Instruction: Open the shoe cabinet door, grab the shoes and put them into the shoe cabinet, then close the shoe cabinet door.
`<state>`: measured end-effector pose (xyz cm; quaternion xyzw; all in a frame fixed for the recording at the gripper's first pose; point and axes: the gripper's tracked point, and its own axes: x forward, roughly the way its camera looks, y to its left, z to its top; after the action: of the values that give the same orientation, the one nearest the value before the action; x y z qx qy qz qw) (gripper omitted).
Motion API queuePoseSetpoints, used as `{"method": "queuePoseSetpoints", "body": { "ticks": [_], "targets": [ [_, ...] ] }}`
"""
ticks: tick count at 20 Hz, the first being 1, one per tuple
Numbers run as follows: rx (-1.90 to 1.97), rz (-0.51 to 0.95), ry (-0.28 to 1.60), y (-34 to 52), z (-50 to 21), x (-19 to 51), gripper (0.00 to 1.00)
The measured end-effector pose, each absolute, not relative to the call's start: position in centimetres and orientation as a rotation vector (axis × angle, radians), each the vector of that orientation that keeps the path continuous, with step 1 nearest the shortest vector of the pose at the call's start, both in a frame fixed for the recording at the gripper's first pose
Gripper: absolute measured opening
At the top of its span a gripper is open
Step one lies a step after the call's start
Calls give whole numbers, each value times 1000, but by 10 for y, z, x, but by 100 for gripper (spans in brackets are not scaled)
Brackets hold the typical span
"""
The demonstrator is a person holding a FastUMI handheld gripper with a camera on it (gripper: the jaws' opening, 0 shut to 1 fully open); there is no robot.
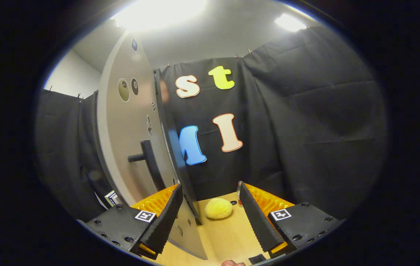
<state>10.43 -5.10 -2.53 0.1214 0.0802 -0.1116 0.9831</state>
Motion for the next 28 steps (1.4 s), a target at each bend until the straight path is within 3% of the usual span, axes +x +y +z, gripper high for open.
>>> {"method": "queuePoseSetpoints", "body": {
  "ticks": [10, 19, 28],
  "targets": [
    [40, -21, 160, -35, -21, 140, 95],
    [132, 40, 201, 56, -22, 147, 94],
    [98, -7, 261, 159, -38, 196, 94]
  ]
}}
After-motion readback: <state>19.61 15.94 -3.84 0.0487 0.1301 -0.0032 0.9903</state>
